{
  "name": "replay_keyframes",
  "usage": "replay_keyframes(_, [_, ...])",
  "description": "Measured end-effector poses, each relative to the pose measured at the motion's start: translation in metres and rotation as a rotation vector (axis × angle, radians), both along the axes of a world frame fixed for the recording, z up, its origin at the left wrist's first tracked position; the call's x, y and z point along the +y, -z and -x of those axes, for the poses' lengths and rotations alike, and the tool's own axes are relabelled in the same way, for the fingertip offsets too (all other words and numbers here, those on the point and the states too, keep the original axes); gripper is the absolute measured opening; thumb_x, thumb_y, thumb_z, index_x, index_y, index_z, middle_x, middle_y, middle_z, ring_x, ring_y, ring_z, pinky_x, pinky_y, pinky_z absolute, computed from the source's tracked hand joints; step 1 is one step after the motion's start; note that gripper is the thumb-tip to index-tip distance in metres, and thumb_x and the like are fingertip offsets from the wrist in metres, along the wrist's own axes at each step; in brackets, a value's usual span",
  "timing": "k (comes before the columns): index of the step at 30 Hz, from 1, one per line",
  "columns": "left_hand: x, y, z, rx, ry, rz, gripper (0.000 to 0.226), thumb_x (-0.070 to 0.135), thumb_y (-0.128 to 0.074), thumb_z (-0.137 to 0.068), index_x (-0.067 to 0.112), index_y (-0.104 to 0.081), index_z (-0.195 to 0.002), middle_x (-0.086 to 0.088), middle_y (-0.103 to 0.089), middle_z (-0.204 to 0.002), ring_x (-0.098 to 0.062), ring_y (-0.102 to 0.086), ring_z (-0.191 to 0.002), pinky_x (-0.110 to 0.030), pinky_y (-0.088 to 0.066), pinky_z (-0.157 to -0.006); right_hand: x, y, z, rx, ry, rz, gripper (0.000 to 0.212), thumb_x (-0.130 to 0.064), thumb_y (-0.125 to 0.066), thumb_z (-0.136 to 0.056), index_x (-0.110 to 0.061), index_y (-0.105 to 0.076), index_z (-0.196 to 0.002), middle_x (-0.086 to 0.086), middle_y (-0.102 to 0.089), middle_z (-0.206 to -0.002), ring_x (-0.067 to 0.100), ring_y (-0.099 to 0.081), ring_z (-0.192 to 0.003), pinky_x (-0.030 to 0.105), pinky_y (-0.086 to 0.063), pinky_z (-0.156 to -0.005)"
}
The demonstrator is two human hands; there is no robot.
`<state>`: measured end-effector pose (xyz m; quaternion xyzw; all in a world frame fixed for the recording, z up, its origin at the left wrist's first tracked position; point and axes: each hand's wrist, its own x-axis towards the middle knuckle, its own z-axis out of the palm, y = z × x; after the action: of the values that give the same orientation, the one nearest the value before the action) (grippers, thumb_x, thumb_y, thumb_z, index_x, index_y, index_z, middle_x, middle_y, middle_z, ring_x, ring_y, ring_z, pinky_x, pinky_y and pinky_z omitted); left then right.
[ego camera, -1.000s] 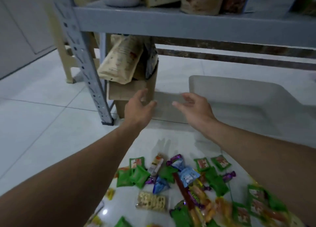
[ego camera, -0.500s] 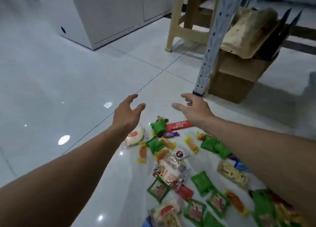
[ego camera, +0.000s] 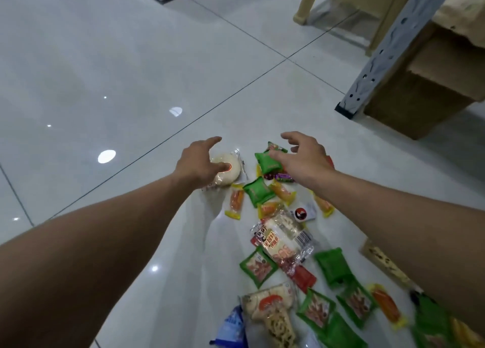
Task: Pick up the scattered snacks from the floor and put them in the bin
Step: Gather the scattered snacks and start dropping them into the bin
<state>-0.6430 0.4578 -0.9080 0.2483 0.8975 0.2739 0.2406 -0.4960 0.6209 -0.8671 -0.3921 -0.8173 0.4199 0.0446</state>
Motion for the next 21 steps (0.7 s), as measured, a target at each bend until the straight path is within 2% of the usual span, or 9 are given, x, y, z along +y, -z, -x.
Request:
replay_keyframes(4, [0.007,0.025,0.003,-0.057,-0.019,0.039,0.089,0.031,-0.083,-0.070,0.037,-0.034,-0.144,-0.009,-0.045,-0.138,-0.029,-0.044,-0.126,-0.043,-0.042,-0.102,0.004,0.016,0.012,-0.049,-0.027,0.000,0.060,-0.028,-0.071,-0.083,-0.025,-0.048,-0.139,0.001,-0.045,-0.142,0.019,-0.044,-0.127,0.023,-0.035,-0.094])
replay_keyframes(8, [0.005,0.038,0.005,0.050,-0.029,0.129,0.092,0.046,-0.085,-0.060,0.044,-0.036,-0.139,-0.006,-0.049,-0.125,-0.028,-0.038,-0.124,-0.043,-0.038,-0.099,0.010,0.036,0.026,-0.153,-0.075,-0.046,0.067,-0.026,-0.072,-0.083,-0.025,-0.042,-0.143,0.004,-0.040,-0.146,0.024,-0.040,-0.132,0.028,-0.034,-0.104])
replay_keyframes(12, [-0.001,0.044,0.010,-0.115,-0.127,-0.077,0.093,0.038,-0.092,-0.047,0.041,-0.048,-0.130,-0.005,-0.051,-0.115,-0.027,-0.049,-0.113,-0.045,-0.046,-0.097,0.014,0.053,0.039,-0.216,-0.137,-0.067,0.073,-0.022,-0.074,-0.082,-0.024,-0.038,-0.146,0.003,-0.040,-0.144,0.024,-0.038,-0.132,0.030,-0.033,-0.106])
replay_keyframes(15, [-0.006,0.047,0.010,-0.137,-0.157,-0.149,0.083,0.033,-0.094,-0.047,0.037,-0.056,-0.120,-0.003,-0.055,-0.114,-0.023,-0.058,-0.103,-0.042,-0.052,-0.091,0.013,0.059,0.048,-0.227,-0.153,-0.031,0.075,-0.024,-0.075,-0.082,-0.028,-0.037,-0.146,0.004,-0.042,-0.143,0.026,-0.037,-0.132,0.035,-0.034,-0.110])
replay_keyframes(18, [-0.008,0.049,0.011,-0.154,-0.184,-0.174,0.079,0.034,-0.093,-0.048,0.036,-0.056,-0.117,-0.002,-0.058,-0.115,-0.022,-0.059,-0.102,-0.041,-0.053,-0.089,0.009,0.063,0.053,-0.218,-0.190,-0.051,0.067,-0.019,-0.073,-0.083,-0.033,-0.041,-0.140,0.006,-0.045,-0.136,0.026,-0.033,-0.130,0.033,-0.034,-0.104])
replay_keyframes(21, [-0.009,0.048,0.011,-0.189,-0.204,-0.203,0.078,0.033,-0.094,-0.048,0.037,-0.057,-0.117,0.000,-0.060,-0.112,-0.023,-0.060,-0.101,-0.042,-0.054,-0.089,0.003,0.067,0.053,-0.158,-0.194,-0.049,0.056,-0.013,-0.073,-0.082,-0.031,-0.048,-0.128,0.007,-0.050,-0.125,0.025,-0.041,-0.118,0.030,-0.038,-0.092])
